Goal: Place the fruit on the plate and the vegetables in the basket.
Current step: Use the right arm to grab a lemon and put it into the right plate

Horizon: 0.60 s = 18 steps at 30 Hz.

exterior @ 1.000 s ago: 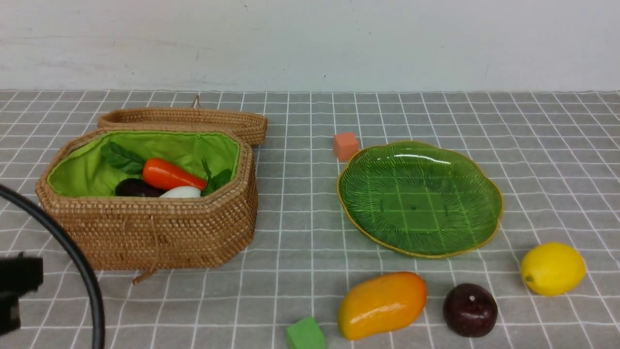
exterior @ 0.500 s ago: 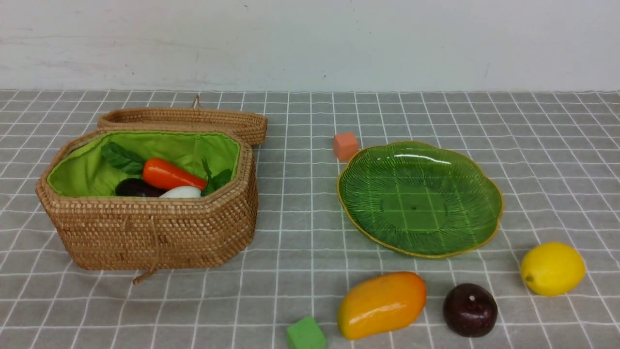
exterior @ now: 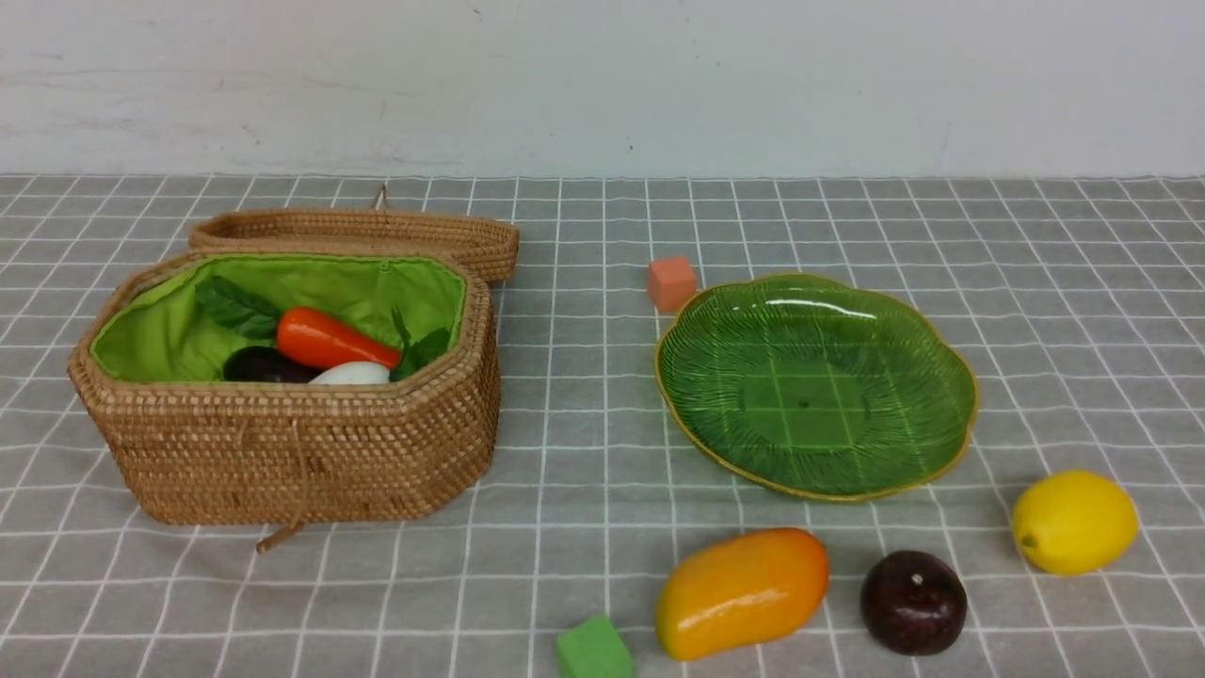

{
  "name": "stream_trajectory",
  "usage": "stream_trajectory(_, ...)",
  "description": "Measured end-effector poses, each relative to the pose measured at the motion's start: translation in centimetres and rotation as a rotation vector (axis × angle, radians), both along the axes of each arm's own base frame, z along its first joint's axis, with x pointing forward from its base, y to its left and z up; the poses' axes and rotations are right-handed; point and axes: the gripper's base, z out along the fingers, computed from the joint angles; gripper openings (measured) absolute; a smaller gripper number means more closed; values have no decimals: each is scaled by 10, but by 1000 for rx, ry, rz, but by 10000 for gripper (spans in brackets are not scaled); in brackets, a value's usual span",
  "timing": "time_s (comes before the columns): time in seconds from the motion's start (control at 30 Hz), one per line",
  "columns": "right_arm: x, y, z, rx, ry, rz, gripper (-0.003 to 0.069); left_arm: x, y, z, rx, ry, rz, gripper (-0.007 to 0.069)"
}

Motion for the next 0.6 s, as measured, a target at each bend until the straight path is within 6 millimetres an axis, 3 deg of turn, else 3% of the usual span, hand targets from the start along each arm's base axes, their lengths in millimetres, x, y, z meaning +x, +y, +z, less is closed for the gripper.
stream_trajectory(0.6, 0, 0, 0, 0, 0, 0, 244, 0, 0, 0, 0, -3, 1, 0)
